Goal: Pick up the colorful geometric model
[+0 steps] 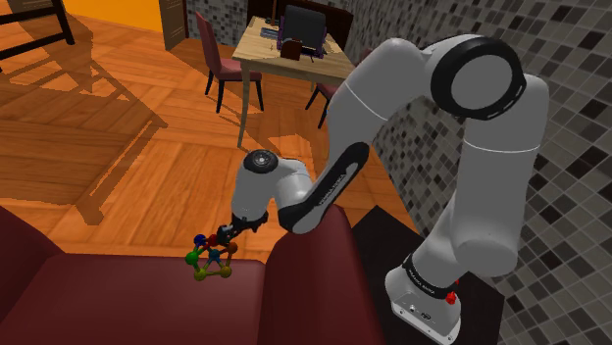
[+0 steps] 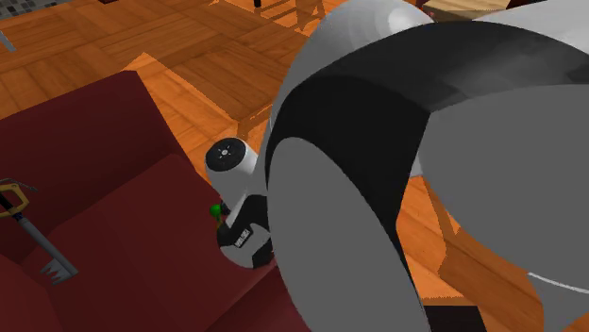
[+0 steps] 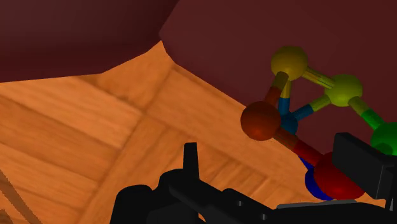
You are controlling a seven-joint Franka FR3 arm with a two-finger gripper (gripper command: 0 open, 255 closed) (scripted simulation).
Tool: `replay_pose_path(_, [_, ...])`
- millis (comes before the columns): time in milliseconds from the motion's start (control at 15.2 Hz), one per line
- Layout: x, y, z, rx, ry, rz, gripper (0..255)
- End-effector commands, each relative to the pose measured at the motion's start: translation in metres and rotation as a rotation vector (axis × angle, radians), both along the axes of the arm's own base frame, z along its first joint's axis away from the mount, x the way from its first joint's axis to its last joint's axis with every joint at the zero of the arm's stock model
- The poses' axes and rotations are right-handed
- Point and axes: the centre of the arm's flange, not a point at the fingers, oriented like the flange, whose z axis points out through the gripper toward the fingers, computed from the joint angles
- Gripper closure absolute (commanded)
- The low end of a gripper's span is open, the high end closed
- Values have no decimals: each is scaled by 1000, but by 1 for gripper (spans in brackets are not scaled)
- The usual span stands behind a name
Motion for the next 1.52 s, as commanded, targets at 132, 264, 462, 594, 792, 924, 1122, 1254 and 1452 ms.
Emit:
replay_pose_path(132, [8, 21, -34, 4, -3, 4, 0])
replay_pose_path(264, [8, 21, -45, 4, -3, 4, 0])
replay_pose_path(462, [8, 21, -60, 4, -3, 4, 0])
replay_pose_path(594, [8, 21, -69, 4, -3, 4, 0])
replay_pose_path(792, [7, 20, -67, 4, -3, 4, 255])
replay_pose_path(924, [6, 23, -69, 4, -3, 4, 255])
replay_pose_path(1122, [8, 23, -70, 4, -3, 4, 255])
replay_pose_path(1254, [10, 22, -69, 4, -4, 4, 255])
replay_pose_path(1452, [8, 21, -58, 4, -3, 4, 255])
